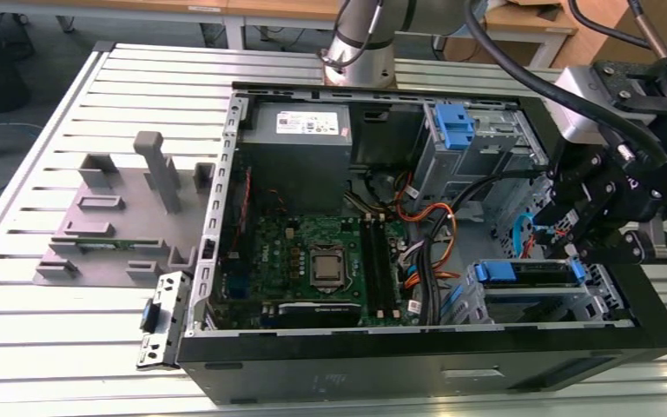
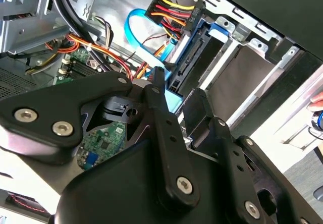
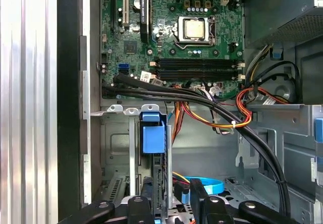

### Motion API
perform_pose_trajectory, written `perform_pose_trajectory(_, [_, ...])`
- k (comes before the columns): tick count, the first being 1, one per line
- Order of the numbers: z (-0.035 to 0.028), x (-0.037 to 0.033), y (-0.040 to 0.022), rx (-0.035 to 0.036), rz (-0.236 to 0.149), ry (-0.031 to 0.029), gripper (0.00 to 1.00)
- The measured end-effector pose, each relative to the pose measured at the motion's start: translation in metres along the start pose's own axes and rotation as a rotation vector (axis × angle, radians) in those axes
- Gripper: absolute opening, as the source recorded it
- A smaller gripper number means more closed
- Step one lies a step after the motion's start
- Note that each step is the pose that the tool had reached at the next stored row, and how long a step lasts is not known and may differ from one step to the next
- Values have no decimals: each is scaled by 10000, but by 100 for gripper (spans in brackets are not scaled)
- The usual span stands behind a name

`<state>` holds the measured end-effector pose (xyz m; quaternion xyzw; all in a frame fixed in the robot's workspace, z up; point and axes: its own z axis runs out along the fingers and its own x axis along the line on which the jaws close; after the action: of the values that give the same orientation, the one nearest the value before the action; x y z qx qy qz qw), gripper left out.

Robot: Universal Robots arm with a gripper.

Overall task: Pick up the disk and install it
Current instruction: 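Insert the first disk wire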

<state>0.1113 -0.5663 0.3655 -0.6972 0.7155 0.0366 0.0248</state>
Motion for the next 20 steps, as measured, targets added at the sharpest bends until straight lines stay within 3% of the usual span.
perform_pose_trajectory(7, [55,-23,-68,-11,0,3,42])
perform_pose_trajectory(20, [110,20,-70,-10,0,17,42])
